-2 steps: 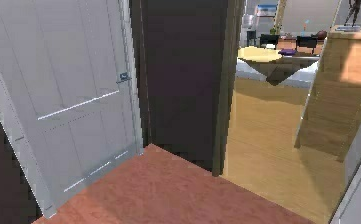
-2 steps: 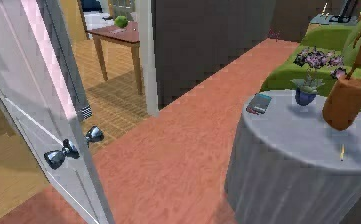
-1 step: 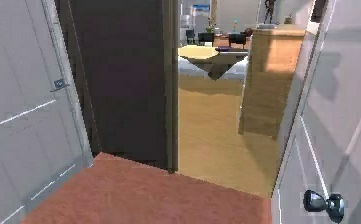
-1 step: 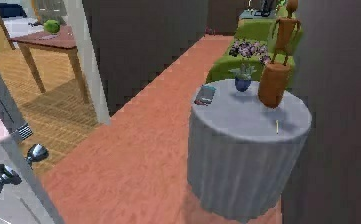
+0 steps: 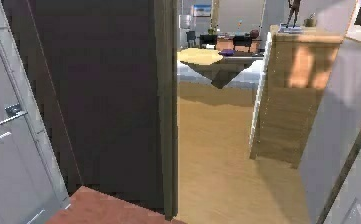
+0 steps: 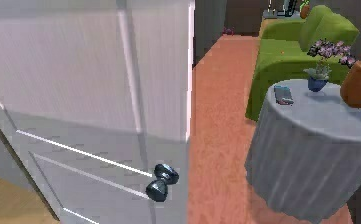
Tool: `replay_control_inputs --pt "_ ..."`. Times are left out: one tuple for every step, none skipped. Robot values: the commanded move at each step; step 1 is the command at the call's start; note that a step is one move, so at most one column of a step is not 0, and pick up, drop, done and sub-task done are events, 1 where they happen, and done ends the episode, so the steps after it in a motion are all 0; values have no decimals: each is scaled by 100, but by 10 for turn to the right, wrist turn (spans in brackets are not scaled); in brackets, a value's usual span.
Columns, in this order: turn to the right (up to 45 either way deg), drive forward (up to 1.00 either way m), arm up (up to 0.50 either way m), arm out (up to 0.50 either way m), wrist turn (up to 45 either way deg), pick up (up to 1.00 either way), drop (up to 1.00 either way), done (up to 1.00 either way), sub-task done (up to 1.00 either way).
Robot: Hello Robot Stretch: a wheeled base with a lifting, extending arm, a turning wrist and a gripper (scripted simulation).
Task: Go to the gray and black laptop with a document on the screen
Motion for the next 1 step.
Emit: replay_control_inputs --pt "210 0 0 0 0 0 0 0 0"
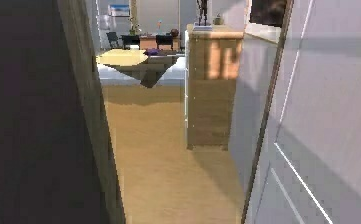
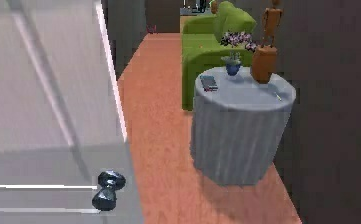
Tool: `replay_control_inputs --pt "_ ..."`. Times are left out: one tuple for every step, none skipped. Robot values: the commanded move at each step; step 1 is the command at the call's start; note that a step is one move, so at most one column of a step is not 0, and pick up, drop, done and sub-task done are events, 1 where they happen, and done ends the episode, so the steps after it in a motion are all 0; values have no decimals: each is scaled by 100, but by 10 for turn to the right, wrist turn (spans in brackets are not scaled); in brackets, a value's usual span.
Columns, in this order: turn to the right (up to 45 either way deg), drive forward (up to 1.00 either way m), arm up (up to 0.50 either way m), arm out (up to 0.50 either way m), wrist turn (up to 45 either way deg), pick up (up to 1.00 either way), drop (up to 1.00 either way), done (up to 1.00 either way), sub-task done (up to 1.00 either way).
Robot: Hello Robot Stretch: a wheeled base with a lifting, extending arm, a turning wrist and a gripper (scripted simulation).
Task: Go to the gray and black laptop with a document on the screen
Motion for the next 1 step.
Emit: replay_control_inputs --pt "0 100 0 0 0 0 0 0 0"
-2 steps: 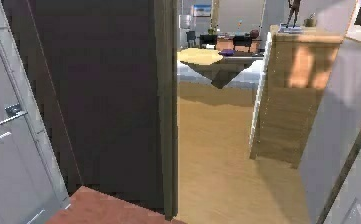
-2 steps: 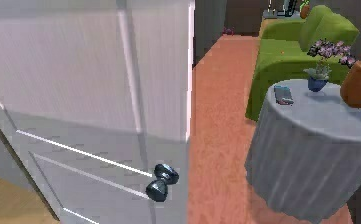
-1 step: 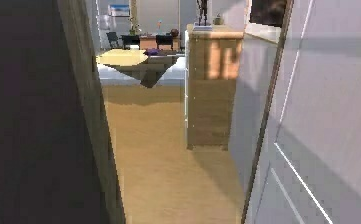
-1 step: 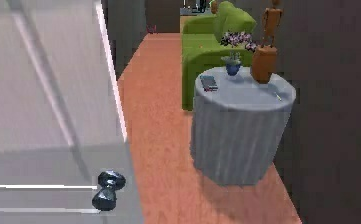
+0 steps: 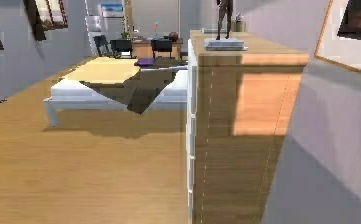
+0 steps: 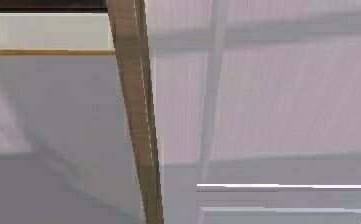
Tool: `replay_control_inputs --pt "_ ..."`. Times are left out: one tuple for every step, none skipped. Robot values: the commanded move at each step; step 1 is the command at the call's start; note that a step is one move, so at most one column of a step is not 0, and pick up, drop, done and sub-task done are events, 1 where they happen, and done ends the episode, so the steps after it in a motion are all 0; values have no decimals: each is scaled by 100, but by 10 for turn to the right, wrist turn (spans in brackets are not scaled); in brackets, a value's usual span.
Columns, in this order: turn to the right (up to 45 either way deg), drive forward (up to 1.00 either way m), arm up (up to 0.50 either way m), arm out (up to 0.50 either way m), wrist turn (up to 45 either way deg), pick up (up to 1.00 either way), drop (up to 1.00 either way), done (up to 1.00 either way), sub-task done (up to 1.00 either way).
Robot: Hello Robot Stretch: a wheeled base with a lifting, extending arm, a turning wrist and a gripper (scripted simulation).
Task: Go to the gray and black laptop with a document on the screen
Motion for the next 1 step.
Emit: replay_control_inputs --pt "90 0 0 0 0 0 0 0 0"
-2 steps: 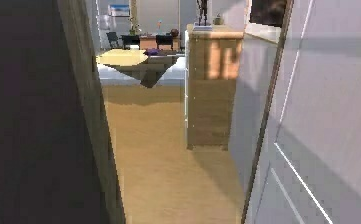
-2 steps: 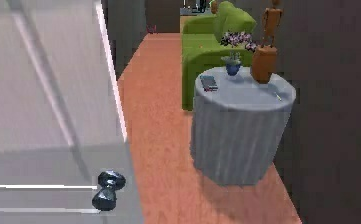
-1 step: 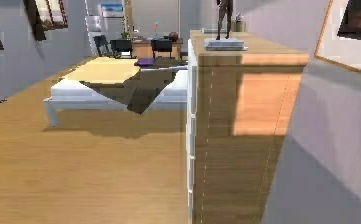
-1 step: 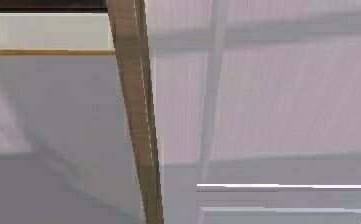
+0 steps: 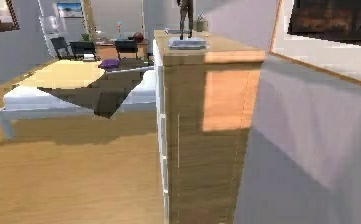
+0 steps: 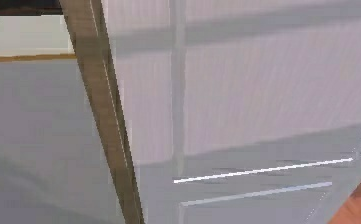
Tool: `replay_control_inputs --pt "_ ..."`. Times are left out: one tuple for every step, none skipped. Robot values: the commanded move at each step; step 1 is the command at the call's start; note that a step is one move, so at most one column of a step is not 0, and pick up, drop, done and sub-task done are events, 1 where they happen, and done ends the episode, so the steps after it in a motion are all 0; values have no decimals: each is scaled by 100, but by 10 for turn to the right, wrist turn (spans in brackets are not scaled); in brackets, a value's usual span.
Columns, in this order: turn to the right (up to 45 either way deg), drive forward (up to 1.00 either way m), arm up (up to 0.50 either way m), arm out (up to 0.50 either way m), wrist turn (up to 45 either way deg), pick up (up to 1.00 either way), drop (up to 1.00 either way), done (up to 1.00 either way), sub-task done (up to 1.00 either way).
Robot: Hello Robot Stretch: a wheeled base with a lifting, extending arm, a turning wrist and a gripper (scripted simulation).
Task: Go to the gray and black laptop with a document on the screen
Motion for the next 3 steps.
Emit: replay_control_inputs --pt "0 30 0 0 0 0 0 0 0" --pt "-450 0 0 0 0 0 0 0 0" --pt "-30 0 0 0 0 0 0 0 0"
